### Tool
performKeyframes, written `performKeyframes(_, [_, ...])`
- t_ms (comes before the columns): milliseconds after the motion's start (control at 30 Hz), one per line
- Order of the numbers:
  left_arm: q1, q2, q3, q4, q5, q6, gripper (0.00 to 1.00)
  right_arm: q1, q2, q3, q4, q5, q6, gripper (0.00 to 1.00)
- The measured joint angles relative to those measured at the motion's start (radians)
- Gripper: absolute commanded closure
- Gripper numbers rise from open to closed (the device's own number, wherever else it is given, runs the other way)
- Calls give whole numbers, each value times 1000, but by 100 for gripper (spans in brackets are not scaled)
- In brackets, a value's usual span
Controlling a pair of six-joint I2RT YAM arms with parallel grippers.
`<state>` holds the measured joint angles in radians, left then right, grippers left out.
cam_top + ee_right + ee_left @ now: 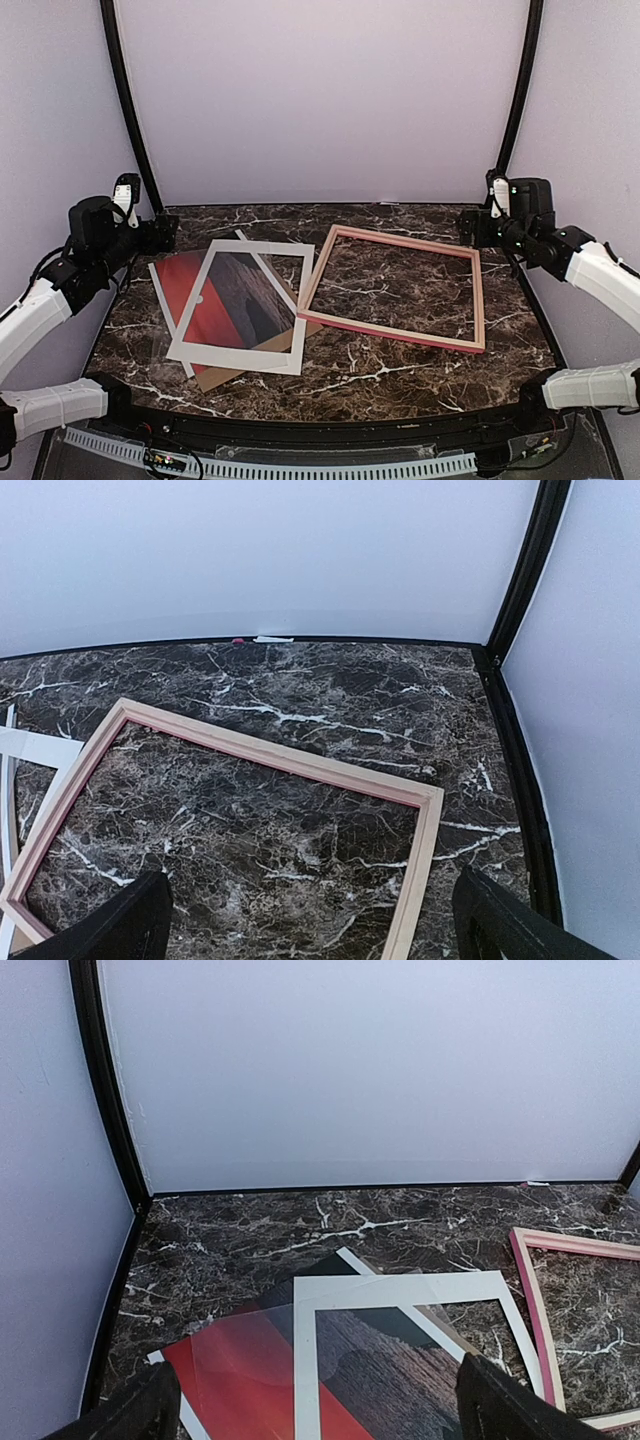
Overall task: Put the photo into the frame
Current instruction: Adjust the frame body at the center of the board.
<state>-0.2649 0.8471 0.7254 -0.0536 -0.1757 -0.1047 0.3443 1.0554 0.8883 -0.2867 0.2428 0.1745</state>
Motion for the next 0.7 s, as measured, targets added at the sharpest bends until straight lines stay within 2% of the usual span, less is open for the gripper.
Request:
performKeyframes(500, [1,0,-17,23,22,0,1,0,21,-5,-3,59,25,1])
performKeyframes(700, [-2,2,-22,24,30,0,1,-10,129,21,-71,111,77,1])
